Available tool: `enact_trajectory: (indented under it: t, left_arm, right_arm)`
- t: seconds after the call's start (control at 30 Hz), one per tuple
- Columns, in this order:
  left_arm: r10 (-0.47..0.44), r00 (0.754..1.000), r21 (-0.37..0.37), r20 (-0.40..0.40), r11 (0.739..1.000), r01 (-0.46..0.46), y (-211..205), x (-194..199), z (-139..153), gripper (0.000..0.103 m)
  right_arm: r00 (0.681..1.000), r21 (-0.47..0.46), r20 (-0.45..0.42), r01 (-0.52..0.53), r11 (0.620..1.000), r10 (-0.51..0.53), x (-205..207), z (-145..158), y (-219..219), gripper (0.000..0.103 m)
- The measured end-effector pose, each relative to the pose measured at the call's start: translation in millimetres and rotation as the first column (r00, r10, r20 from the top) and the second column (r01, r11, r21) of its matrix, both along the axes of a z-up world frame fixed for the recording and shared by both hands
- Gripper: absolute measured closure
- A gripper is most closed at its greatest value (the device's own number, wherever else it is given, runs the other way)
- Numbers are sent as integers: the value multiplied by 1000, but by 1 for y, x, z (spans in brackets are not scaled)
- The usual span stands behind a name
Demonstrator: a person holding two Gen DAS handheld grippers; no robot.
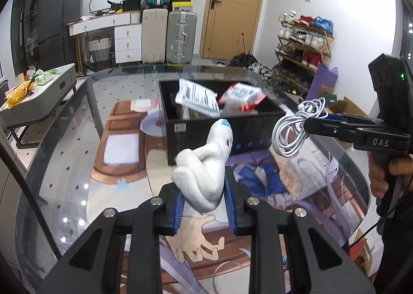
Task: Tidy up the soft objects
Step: 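Carry the plush toy with the left tool while the right tool carries the cable over the box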
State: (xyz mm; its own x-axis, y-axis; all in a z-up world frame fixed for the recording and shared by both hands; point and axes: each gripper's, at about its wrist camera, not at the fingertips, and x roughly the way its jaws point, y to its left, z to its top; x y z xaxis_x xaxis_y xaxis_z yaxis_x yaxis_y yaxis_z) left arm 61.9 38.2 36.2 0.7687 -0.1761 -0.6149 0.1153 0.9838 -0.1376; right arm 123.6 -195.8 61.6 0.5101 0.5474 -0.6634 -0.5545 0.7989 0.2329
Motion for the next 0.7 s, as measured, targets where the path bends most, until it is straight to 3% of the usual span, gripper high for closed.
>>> enact_trajectory:
  t: [0.33, 0.7]
  left_arm:
    - [32, 996, -21, 79, 999, -31, 8, 13, 27, 78]
    - [20, 994, -38, 111, 999, -16, 11, 45, 34, 78]
  right_arm:
    - [991, 12, 71, 115, 993, -116, 6, 25, -3, 47]
    - [977, -76, 112, 190, 979, -181, 26, 28, 15, 47]
